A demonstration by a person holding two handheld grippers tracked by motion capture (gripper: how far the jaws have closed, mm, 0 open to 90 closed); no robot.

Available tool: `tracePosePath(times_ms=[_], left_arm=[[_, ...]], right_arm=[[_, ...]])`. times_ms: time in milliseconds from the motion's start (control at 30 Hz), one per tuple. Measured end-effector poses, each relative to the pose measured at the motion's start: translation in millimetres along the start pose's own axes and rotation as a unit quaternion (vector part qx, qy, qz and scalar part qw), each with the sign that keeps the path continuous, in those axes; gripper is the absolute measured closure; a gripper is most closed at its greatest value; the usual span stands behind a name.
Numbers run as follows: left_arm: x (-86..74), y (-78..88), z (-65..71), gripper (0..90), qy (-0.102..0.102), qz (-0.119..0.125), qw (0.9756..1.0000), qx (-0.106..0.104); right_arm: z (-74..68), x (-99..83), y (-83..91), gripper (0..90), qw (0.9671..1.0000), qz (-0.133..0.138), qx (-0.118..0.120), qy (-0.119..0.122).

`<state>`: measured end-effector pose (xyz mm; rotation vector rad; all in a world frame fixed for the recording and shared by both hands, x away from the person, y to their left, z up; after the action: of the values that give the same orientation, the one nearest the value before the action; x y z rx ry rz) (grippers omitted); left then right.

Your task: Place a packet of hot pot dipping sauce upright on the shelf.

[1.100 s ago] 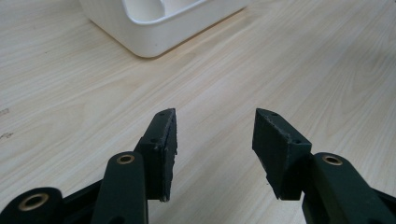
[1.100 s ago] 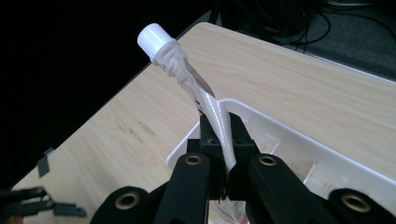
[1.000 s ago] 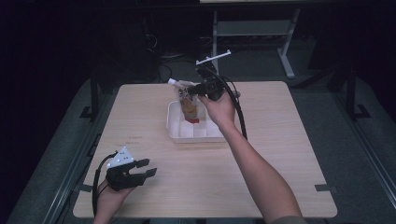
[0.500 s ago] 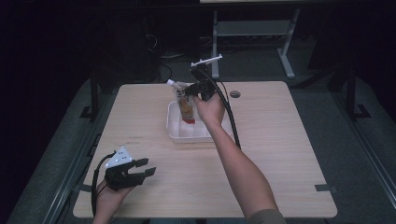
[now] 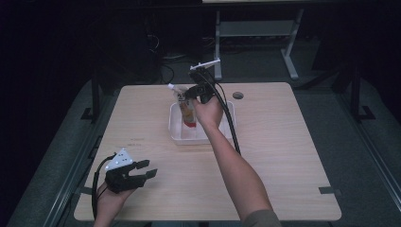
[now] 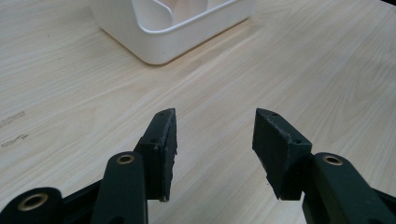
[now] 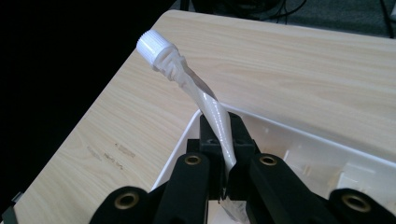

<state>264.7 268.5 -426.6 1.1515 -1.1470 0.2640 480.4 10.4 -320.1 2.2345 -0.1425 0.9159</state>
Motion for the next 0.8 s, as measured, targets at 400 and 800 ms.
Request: tracePosePath(times_ms=[400, 800], left_arm=[[0.0, 0.2, -0.2, 49.6, -0.002, 0.001, 1.0, 0.002], [0.0, 0.0, -0.2, 49.6, -0.001, 0.0, 1.0, 0.002]], right_arm=[[6.5, -7.7, -10.2, 87.0, 0.9998, -0.015, 0.009, -0.005], [11.4, -15.8, -17.7, 85.5, 0.9994, -0.033, 0.012, -0.005]])
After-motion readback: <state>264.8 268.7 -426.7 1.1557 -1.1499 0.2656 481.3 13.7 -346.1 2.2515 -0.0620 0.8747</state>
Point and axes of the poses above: each handheld gripper's, and its own axes: y roughly backward along the jaws, x roughly out of its top, z roughly to its right, the point moved 1 cm from there along -y, roughly forward along the jaws, and after that the axes turned 14 degrees about x, right-handed, at the moved point
